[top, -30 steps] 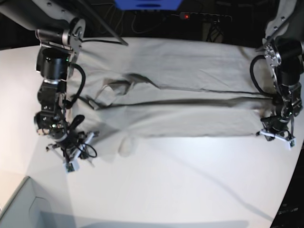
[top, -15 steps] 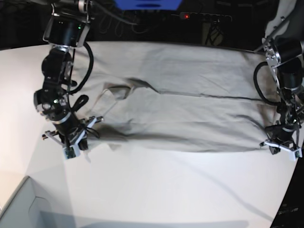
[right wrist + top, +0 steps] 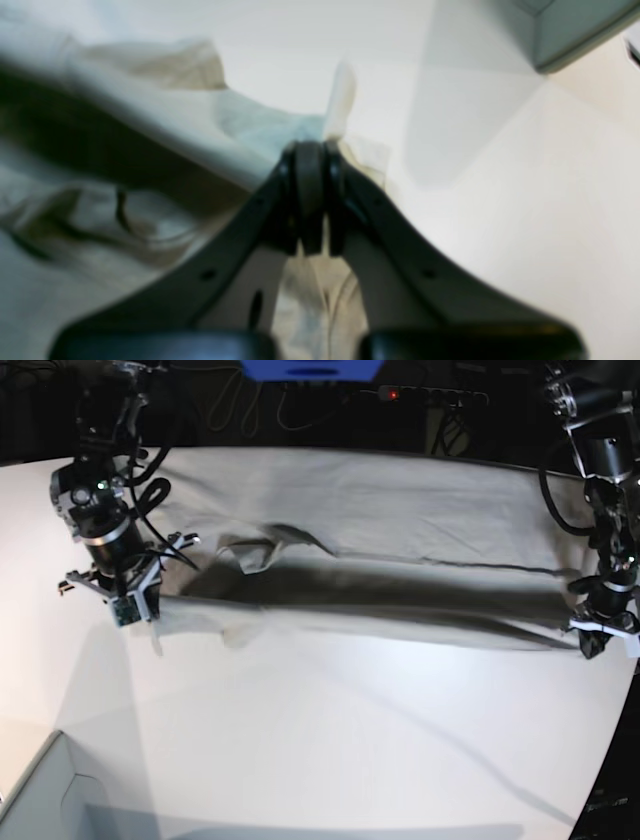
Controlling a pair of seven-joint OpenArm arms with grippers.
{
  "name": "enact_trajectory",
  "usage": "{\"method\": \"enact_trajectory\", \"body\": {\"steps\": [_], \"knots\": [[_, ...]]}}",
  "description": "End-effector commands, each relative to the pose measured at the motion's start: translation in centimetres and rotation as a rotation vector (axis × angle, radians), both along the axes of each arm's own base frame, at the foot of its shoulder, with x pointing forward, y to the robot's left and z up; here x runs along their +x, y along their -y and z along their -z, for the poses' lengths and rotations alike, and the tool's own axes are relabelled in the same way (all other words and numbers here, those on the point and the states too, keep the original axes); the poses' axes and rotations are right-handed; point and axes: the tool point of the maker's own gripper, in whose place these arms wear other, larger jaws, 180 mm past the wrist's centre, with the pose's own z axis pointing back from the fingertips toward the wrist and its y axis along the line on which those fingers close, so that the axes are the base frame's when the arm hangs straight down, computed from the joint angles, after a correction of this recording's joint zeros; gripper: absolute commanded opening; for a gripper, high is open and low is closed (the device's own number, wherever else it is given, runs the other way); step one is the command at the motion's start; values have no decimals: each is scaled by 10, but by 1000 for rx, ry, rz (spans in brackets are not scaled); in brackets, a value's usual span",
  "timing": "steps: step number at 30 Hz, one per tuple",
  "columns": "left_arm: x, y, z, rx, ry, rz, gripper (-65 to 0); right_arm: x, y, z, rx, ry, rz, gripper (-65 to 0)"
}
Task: Layout the t-shirt on the table in an organized manner, then fold the t-shirt properly
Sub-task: 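Pull the folded strip with both grippers to straighten it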
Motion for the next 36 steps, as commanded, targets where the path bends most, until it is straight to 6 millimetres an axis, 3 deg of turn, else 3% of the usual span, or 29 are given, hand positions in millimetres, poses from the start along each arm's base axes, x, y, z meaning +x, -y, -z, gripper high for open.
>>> {"method": "enact_trajectory", "body": {"steps": [1, 7, 19, 36], "knots": [[6, -7, -27, 27, 80, 4, -648, 4, -4, -18, 15, 64, -11, -650], [-17, 1, -28, 31, 88, 28, -648, -21, -5, -25, -16, 58, -19, -650], [-64, 3, 8, -25, 6, 11, -649, -88, -13, 16, 81, -106, -18, -650], [-64, 1, 10, -22, -2, 9, -649, -116, -32, 46, 129, -215, -47, -650]]}}
